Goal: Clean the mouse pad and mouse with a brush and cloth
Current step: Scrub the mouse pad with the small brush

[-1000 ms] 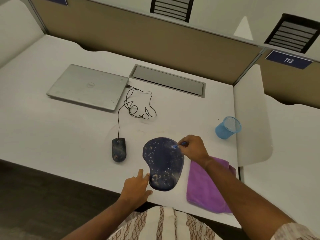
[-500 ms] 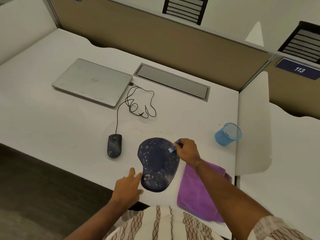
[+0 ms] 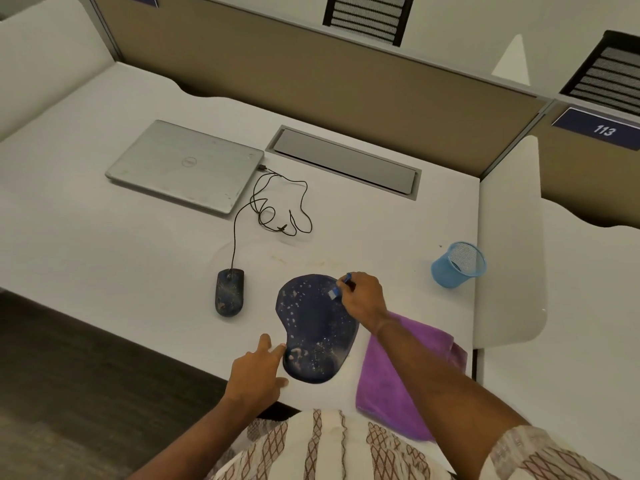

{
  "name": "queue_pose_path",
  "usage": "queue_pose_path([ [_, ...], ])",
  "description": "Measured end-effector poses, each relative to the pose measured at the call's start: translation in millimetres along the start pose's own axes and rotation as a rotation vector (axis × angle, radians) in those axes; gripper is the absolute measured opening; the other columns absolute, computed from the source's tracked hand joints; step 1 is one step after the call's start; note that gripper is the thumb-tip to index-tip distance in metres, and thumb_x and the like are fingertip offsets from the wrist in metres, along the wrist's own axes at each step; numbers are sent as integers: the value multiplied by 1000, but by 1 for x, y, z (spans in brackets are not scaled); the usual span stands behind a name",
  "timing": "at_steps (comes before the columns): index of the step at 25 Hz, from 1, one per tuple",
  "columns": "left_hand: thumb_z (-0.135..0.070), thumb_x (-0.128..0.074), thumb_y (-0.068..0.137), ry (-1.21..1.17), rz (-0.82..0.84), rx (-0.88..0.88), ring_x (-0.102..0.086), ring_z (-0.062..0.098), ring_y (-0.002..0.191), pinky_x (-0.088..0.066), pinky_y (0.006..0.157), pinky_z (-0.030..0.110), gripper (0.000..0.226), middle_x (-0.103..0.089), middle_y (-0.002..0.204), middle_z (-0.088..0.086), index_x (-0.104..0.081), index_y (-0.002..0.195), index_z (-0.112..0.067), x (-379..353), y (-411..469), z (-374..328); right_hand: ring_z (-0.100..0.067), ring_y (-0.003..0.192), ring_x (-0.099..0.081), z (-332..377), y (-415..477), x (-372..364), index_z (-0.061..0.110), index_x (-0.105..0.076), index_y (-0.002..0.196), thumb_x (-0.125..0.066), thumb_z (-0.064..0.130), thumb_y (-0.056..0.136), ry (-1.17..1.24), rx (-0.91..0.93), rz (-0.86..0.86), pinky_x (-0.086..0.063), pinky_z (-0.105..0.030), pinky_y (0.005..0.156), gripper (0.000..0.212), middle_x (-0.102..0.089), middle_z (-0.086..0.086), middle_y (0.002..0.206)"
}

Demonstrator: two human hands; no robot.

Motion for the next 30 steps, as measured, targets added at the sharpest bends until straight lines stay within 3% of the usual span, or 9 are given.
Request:
queue_pose_path([
  [3,-52,-66,89,-3,0,-5,-64,21,108,-50,95,26,61,-37,148,-3,-42,143,-36,0,1,1,-21,85,-63,-6,6,10,6,-71,96,-58,21,96,-60,-19,-9,-50,-30,77,20,-69,-9,95],
  [6,-52,-66,89,-7,2,-5,-65,21,108,-50,95,26,61,-37,148,-3,-42,143,-36,-1,2,1,-26,87,-66,-7,11,19,4,-69,91,-56,18,96,-36,-31,-54,-54,-40,81,20,-70,-11,94],
  [10,-53,-66,89,-2,-3,-10,-64,20,107,-50,94,25,60,-38,147,-3,-42,142,-36,0,2,1,-21,89,-65,10,9,11,9,-70,94,-58,19,96,32,62,-53,-53,-36,83,16,-70,-6,96],
  [15,-54,-64,89,4,2,-15,-64,21,109,-49,95,26,59,-37,148,-3,-43,141,-35,1,2,1,-20,95,-60,14,1,-5,12,-73,113,-55,22,99,-179,255,192,-48,-29,87,25,-66,-6,104],
  [20,-54,-64,89,12,4,-22,-64,20,107,-49,94,25,59,-38,146,-2,-43,140,-35,2,3,1,-4,78,-61,5,1,4,16,-79,95,-68,21,90,-99,182,276,-44,-20,76,13,-69,6,89],
  [23,-55,-64,89,15,5,-27,-64,20,108,-49,94,25,59,-38,146,-2,-43,140,-34,2,4,0,-9,76,-64,8,11,9,10,-78,92,-72,22,88,-31,103,241,-46,-22,73,14,-72,1,87],
  [26,-55,-65,89,11,6,-24,-65,20,107,-49,94,25,59,-39,145,-2,-44,140,-34,3,4,0,-17,87,-65,15,23,10,7,-76,98,-69,23,90,-15,54,183,-50,-26,79,19,-72,-5,95],
  [30,-53,-66,89,-1,4,-17,-64,20,107,-50,94,26,59,-39,146,-2,-44,140,-34,2,3,-1,-16,94,-65,21,27,8,9,-77,102,-68,22,91,38,81,116,-50,-26,87,19,-73,-3,102],
])
Point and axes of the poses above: each hand's wrist, its own y-axis towards the middle knuckle, its own x-axis out of the back of the hand, z = x × y, the point moved 2 cm from there along y, towards the middle knuckle
